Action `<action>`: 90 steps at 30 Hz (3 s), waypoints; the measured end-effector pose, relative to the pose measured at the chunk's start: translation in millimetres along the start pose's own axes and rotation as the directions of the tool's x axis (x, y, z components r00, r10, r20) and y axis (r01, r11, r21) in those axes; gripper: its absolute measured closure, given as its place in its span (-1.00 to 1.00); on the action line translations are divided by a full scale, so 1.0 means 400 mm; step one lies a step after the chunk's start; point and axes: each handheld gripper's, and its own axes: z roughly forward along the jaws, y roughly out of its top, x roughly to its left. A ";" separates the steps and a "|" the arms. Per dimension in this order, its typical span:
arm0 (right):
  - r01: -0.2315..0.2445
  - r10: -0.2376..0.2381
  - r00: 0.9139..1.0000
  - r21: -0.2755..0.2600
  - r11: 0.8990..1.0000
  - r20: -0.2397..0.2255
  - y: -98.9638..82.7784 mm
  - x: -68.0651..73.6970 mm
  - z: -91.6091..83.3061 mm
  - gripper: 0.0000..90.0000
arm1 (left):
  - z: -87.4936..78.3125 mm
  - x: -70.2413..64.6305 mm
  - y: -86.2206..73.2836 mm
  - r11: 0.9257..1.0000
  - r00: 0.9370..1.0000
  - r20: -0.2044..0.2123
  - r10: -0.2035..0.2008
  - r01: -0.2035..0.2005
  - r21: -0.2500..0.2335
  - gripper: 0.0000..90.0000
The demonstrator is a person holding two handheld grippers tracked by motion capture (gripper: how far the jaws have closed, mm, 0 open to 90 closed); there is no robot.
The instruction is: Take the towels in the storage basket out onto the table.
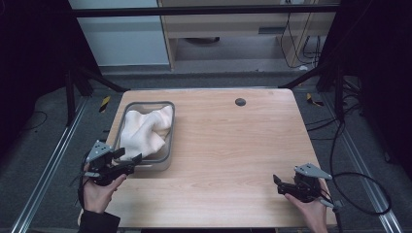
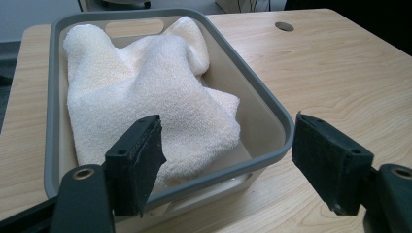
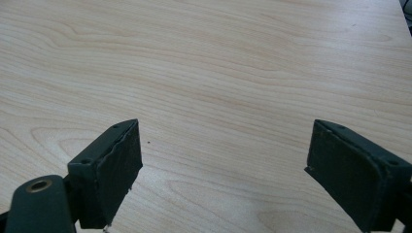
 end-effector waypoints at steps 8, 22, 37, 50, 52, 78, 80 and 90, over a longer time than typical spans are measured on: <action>0.002 -0.002 1.000 -0.007 1.000 0.008 0.001 -0.001 -0.002 -0.72 | 0.005 0.012 0.035 1.000 1.000 0.013 -0.003 0.003 -0.013 -0.42; 0.003 -0.003 1.000 0.004 1.000 0.000 0.001 0.002 0.002 -0.72 | 0.030 0.024 0.120 1.000 1.000 -0.011 0.012 -0.012 0.007 -0.43; 0.011 -0.011 1.000 0.020 1.000 -0.011 0.001 0.003 0.009 -0.72 | 0.086 0.049 0.171 0.996 0.999 -0.027 0.024 -0.021 0.088 -0.44; 0.012 -0.012 1.000 0.026 1.000 -0.015 0.001 0.002 0.010 -0.72 | 0.153 0.055 0.203 0.988 0.999 -0.023 0.033 -0.029 0.153 -0.45; 0.016 -0.016 1.000 0.027 1.000 -0.014 0.001 0.002 0.011 -0.72 | 0.161 0.058 0.205 0.986 0.999 -0.024 0.033 -0.029 0.162 -0.46; 0.023 -0.022 0.999 0.053 0.998 -0.025 -0.001 0.004 0.018 -0.72 | 0.249 0.082 0.223 0.957 0.998 -0.047 0.050 -0.035 0.289 -0.54; 0.027 -0.026 0.999 0.055 0.998 -0.026 -0.001 0.004 0.019 -0.72 | 0.255 0.081 0.221 0.954 0.998 -0.049 0.050 -0.033 0.298 -0.55; 0.041 -0.040 0.999 0.067 0.997 -0.031 -0.002 0.005 0.023 -0.72 | 0.279 0.086 0.207 0.931 0.997 -0.046 0.062 -0.041 0.363 -0.56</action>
